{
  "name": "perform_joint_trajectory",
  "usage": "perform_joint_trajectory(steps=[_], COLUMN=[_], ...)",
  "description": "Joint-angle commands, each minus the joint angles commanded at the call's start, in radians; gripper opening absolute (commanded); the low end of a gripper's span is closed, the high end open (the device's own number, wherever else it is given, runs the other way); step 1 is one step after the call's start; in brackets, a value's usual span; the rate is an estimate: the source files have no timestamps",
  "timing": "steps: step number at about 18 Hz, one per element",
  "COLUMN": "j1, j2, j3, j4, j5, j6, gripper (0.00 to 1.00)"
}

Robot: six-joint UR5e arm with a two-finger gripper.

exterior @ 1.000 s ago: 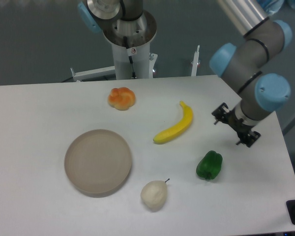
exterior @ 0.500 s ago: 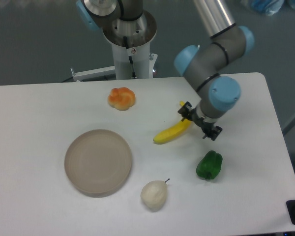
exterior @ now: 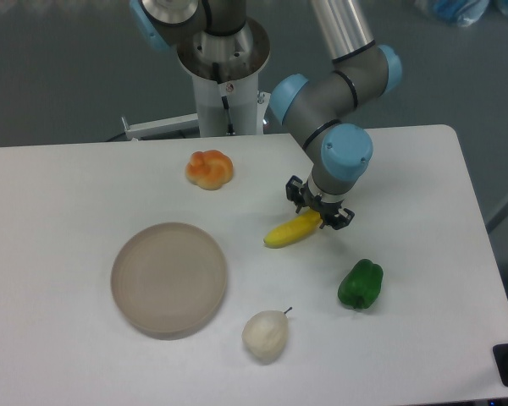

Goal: Pick up the banana from the table
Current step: 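Move the open gripper over the yellow banana and lower it, then lift the held banana up off the table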

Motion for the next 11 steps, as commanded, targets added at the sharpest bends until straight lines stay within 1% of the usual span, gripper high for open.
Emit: perform_joint_trajectory(steps=[1,3,5,7,9,10,11], j1=[0.000,0.002,0.011,0.038,0.064,0.074,0.078], j2=[0.003,0.009,0.020,0.058,0.064,0.046,0.028], j3=[0.002,0.012,0.052,0.086,0.179,0.240,0.299], j4=[-0.002,-0.006,-0.021,-0.050,-0.154,-0.197,-0.221], j5=[0.018,0.046,0.045,0.045,0.045,0.045,0.043], j6=[0.002,0.008,0.017,0.053,0.115,0.130,0.138], gripper=[0.00,0.00,0.00,0.00,0.00,0.00,0.00])
